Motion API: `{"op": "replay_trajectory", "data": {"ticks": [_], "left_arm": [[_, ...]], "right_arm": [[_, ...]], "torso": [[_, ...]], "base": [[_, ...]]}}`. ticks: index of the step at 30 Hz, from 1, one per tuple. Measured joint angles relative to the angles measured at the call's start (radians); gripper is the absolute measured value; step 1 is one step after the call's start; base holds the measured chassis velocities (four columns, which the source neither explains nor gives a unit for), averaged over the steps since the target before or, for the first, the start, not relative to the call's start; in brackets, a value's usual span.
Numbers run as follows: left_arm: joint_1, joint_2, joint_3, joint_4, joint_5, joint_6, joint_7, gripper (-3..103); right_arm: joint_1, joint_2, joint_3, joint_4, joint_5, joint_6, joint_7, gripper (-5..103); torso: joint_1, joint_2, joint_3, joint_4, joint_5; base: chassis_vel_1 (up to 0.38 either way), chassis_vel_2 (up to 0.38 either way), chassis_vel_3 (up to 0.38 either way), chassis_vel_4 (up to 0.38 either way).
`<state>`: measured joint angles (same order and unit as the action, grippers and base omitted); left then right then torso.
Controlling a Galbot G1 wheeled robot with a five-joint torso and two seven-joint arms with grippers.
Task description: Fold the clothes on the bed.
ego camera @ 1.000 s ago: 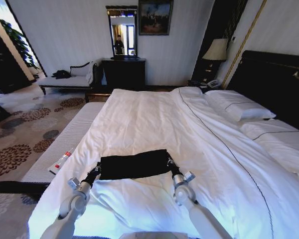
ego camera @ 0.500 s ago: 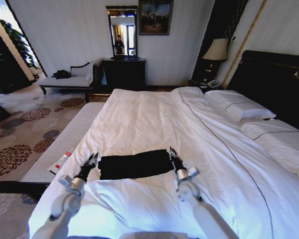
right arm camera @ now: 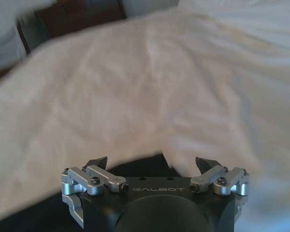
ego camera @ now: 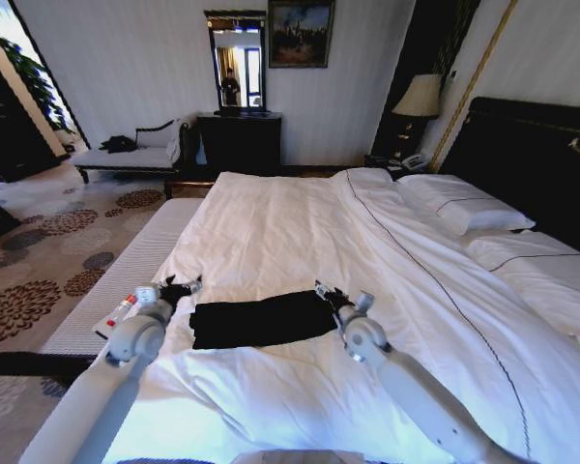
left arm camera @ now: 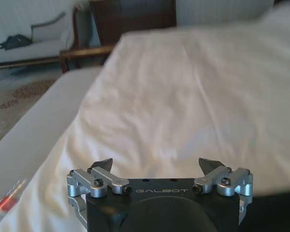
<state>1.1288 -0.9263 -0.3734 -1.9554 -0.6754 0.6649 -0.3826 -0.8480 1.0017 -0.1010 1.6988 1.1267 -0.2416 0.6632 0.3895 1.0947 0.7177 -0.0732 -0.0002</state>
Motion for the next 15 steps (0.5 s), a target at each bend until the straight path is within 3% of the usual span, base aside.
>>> {"op": "replay_trajectory", "data": {"ticks": [5,15], "left_arm": [[0.044,0.014,0.026,-0.043,0.021,0.053,-0.032,100],[0.164,0.025,-0.001,-0.116,-0.010,0.079,-0.043,100]], "right_arm": [[-0.001,0.002,-0.046,0.031,0.001,-0.080,0.092,100],[-0.101,-0.039,-0.028,0.153,0.014,-0.125,0.195,100]], "torso": [[0.000,0.000,0.000,-0.0001,0.0002],[0.000,0.000,0.000,-0.0004,0.0003]], "base": [[0.000,0.000,0.000,0.000],[0.000,0.000,0.000,0.000]]}}
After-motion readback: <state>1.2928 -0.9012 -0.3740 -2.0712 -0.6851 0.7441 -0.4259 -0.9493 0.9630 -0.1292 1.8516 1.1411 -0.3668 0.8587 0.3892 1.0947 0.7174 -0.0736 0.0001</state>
